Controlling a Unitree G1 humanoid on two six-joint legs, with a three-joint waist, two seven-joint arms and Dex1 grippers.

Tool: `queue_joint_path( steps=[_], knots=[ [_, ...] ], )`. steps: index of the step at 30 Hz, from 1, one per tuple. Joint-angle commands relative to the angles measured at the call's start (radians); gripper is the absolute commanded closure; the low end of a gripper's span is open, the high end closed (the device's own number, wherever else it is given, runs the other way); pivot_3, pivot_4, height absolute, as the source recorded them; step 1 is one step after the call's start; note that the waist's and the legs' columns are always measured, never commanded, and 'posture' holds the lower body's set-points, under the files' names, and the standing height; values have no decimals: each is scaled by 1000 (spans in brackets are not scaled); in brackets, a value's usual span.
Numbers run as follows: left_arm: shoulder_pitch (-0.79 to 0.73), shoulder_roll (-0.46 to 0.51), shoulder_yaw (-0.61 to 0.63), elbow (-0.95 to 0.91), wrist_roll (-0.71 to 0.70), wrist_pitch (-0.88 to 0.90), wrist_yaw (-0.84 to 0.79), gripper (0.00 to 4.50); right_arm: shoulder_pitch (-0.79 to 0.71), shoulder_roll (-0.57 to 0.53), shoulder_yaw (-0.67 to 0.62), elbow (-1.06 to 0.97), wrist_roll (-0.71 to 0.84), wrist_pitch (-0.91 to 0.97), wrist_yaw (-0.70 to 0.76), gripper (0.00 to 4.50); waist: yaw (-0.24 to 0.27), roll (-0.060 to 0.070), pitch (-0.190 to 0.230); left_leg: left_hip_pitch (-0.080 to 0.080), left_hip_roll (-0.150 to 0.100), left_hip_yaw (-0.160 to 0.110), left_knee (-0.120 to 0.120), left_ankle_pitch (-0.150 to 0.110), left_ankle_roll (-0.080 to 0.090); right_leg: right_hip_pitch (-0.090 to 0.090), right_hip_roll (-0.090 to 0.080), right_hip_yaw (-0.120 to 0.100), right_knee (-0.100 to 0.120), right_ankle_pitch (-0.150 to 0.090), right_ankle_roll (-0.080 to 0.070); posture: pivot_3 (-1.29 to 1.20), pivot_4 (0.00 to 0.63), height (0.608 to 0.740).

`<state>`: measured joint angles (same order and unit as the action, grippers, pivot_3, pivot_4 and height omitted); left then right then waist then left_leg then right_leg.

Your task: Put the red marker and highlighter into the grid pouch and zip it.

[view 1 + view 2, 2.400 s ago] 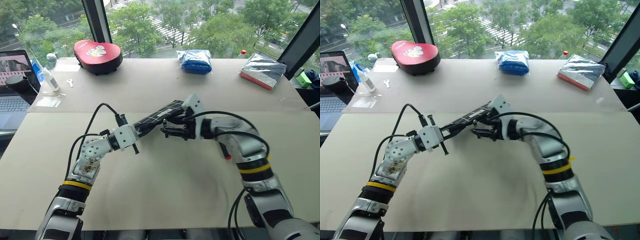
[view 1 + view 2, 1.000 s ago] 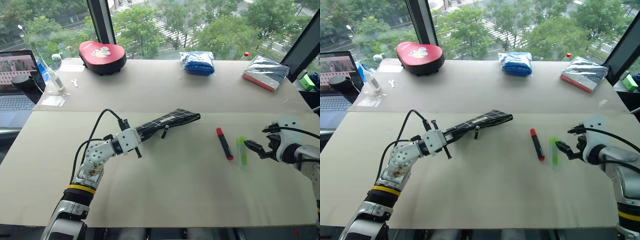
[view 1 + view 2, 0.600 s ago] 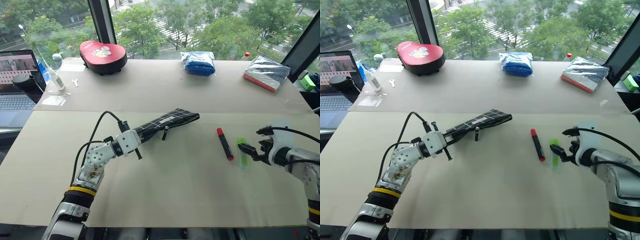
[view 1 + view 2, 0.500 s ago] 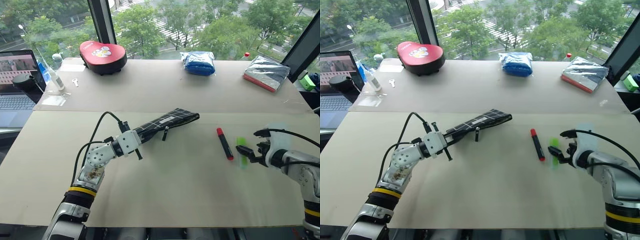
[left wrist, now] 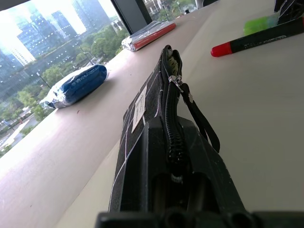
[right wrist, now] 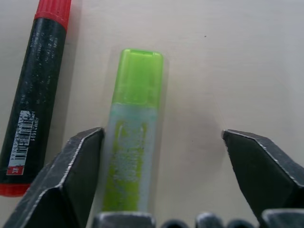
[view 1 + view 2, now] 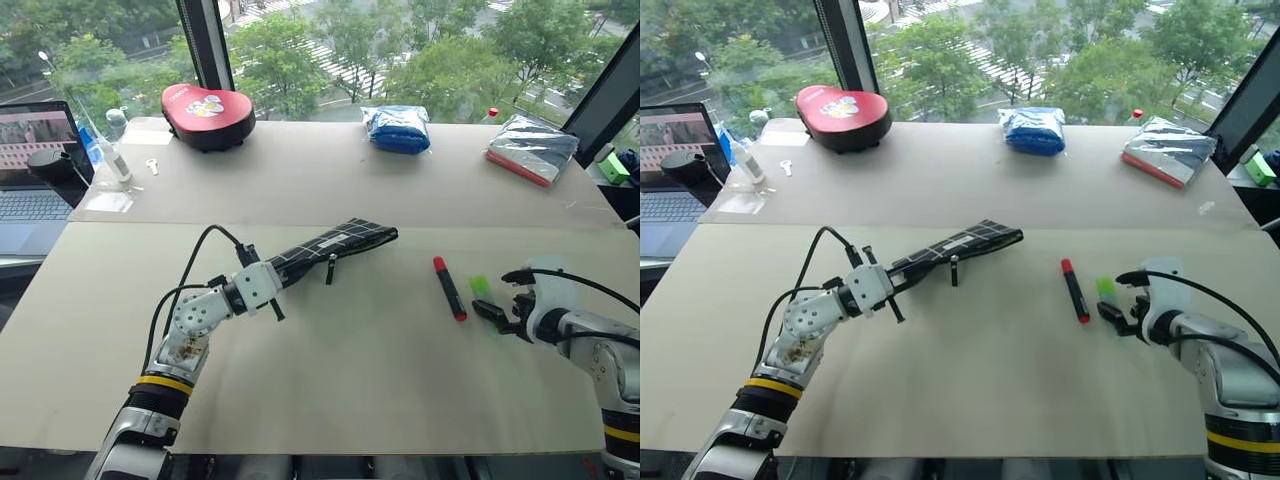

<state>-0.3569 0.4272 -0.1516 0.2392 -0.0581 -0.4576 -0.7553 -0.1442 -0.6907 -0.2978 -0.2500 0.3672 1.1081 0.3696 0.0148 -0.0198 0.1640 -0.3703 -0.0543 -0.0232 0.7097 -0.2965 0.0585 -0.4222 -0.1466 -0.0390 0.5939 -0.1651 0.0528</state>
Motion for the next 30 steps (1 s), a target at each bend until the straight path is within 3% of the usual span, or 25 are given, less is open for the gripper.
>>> queue_joint_path(
  steps=[1,6,7,11,15,24,30],
  knots=[
    [-6,7,20,-35,-4,-10,13,4500,17,2,-43,67,-28,-13,-27,1775,3,0,0,0,0,0,0,0,0,0,0,0,0,0,0,0,150,740],
    [-7,8,23,-35,-2,-10,17,4500,7,7,-67,90,-21,-23,-28,3415,5,0,0,0,-1,-1,1,0,0,1,0,1,0,0,0,0,150,740],
    [-8,8,24,-34,-2,-11,17,4500,5,8,-70,94,-21,-26,-29,3486,6,0,0,0,-1,-1,1,0,0,1,0,1,0,0,0,0,150,740],
    [-13,7,25,-32,0,-10,19,4500,-20,8,-79,128,-29,-38,-42,3486,5,0,0,0,-1,-1,1,0,0,1,0,1,0,0,0,0,150,740],
    [-16,8,24,-30,-1,-9,18,4500,-106,-4,-75,163,-48,-191,-32,3486,2,0,0,0,-1,-1,1,0,0,0,0,1,0,0,0,0,150,740],
    [-16,7,14,-43,-6,-2,1,4500,-219,-210,196,19,-145,-636,347,3486,-15,4,1,-1,0,1,0,0,0,-3,2,2,0,-1,1,0,150,740],
    [-3,-3,6,-63,-5,1,2,4500,-317,-226,406,0,-266,-794,475,3486,-15,4,1,-1,0,0,0,0,0,-2,1,2,0,-1,2,0,150,740]
  ],
)
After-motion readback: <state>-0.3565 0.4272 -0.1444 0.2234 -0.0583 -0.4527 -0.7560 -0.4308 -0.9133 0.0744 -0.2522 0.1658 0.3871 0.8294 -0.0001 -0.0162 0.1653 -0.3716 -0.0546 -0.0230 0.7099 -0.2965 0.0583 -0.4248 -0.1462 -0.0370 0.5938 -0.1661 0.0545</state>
